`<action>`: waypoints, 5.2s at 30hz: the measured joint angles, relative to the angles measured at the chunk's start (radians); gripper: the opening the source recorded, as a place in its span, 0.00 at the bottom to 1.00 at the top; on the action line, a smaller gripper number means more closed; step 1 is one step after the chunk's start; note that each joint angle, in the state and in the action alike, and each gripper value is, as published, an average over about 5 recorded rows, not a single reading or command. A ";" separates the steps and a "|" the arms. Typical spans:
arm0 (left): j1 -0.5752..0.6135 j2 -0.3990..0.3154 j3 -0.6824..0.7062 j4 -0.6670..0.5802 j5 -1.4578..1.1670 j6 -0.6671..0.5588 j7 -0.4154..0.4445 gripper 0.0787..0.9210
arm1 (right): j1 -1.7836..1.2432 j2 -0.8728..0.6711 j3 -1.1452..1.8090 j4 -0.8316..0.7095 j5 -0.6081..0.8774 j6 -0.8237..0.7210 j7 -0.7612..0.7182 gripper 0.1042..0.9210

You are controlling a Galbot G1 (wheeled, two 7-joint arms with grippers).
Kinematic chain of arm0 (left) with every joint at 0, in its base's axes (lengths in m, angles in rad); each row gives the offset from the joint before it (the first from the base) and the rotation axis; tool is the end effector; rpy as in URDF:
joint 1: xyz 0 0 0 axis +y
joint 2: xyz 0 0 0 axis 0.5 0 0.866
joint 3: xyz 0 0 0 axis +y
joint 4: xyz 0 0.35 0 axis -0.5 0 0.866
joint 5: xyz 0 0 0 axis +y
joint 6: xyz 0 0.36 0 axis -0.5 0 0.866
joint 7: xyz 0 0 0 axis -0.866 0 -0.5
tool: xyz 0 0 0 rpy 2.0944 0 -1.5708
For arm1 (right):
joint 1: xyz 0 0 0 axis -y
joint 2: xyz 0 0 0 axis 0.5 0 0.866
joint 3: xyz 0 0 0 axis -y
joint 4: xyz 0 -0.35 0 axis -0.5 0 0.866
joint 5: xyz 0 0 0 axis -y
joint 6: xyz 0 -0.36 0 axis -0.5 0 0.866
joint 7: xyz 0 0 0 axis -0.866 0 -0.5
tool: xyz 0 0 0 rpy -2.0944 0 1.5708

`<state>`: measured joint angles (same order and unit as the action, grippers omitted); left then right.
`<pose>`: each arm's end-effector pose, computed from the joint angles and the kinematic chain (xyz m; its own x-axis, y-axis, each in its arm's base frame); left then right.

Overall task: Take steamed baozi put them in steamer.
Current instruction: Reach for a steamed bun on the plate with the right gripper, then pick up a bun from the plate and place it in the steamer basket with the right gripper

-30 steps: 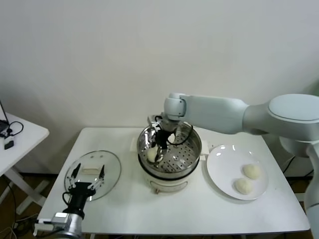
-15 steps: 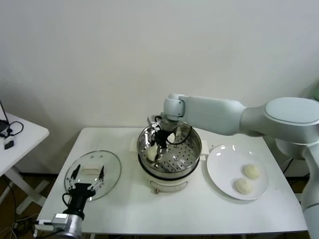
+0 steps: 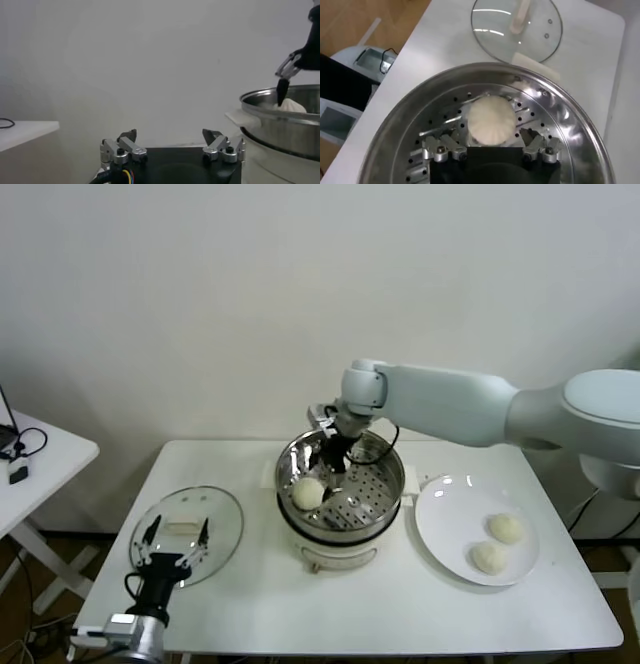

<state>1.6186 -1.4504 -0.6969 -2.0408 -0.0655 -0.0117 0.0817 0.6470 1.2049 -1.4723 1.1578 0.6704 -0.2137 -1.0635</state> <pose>0.1691 0.0774 -0.3215 -0.9967 -0.0159 0.0799 -0.0060 0.9925 0.1223 0.5816 0.1036 -0.0649 0.0094 -0.3227 0.9465 -0.9319 -0.3460 -0.1088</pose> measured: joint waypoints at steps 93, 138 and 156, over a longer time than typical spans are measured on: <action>-0.002 0.020 -0.028 0.030 0.001 0.020 -0.042 0.88 | -0.598 -0.623 0.498 0.082 -0.717 0.197 -0.123 0.65; 0.067 0.026 -0.055 -0.015 0.003 0.032 -0.039 0.88 | -0.079 -0.249 0.324 0.498 -0.959 0.656 -0.206 0.63; 0.074 0.015 -0.040 -0.016 0.013 0.046 -0.041 0.88 | -0.202 -0.187 0.306 0.474 -1.061 0.752 -0.183 0.61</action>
<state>1.6925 -1.4351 -0.7370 -2.0565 -0.0529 0.0345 0.0405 0.4449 1.0177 -1.1667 1.6321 -0.3908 0.5384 -1.2465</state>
